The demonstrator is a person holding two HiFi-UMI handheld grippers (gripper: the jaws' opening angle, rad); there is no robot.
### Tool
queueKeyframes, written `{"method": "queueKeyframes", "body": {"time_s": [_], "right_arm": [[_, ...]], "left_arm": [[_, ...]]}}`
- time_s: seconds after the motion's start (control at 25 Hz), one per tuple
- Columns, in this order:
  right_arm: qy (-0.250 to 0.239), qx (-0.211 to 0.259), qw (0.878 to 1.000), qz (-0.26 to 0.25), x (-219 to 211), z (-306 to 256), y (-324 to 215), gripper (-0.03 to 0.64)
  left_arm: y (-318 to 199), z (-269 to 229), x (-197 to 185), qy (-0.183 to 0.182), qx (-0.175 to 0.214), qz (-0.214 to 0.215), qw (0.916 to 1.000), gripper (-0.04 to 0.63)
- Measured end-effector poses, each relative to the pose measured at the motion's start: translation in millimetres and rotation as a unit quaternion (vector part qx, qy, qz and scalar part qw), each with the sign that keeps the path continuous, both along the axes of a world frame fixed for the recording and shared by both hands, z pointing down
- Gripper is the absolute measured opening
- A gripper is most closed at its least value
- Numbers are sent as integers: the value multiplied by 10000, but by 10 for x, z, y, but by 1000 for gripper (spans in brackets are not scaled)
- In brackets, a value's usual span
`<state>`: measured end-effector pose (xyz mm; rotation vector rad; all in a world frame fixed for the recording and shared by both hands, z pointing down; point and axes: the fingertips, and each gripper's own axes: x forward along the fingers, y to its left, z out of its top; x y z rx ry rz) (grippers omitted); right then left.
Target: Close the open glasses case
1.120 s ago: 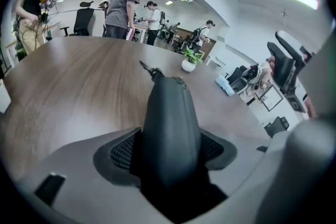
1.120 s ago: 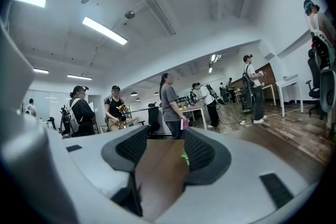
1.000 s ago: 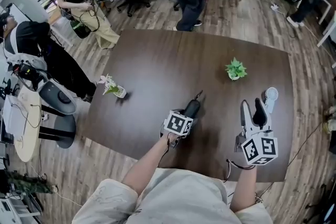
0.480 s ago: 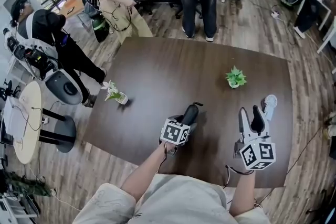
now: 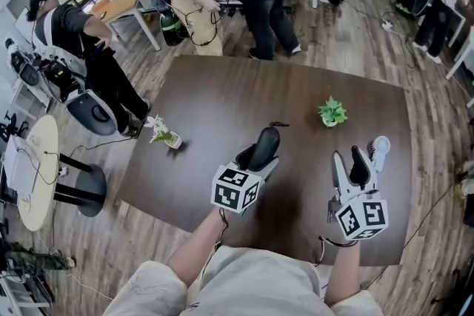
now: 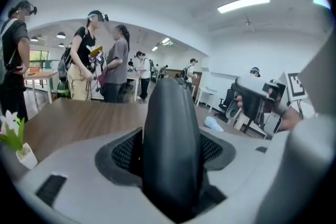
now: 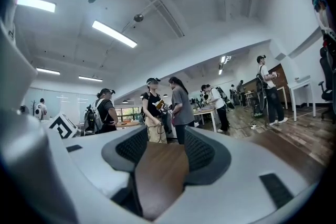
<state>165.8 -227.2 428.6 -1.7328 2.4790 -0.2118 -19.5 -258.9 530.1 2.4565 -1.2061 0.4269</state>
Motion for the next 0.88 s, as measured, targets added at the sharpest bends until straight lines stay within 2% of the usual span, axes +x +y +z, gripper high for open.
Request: {"method": "queueKeyframes", "body": {"time_s": [0.16,0.32,0.44,0.56,0.68,0.88], "right_arm": [[101,254,9993,-244,-162,-224,27,224],[238,472,9974,-491,-343,-405,53,222],[249,626,9955,-669,-470,-530,103,222],[185,784,9926,-904,-603,-634,176,222],[158,943,9882,-1197,-731,-731,256,222],[201,1133,9808,-1574,-874,-867,346,221]], "left_arm": [[33,-634,23,317,734,87,9968,299],[128,-1140,17,482,1315,251,9898,299],[222,-1487,-22,560,1874,246,9804,299],[358,-1758,-36,790,2356,334,9680,299],[488,-1909,-24,978,2602,489,9593,299],[594,-2008,12,1067,2711,762,9536,299]]}}
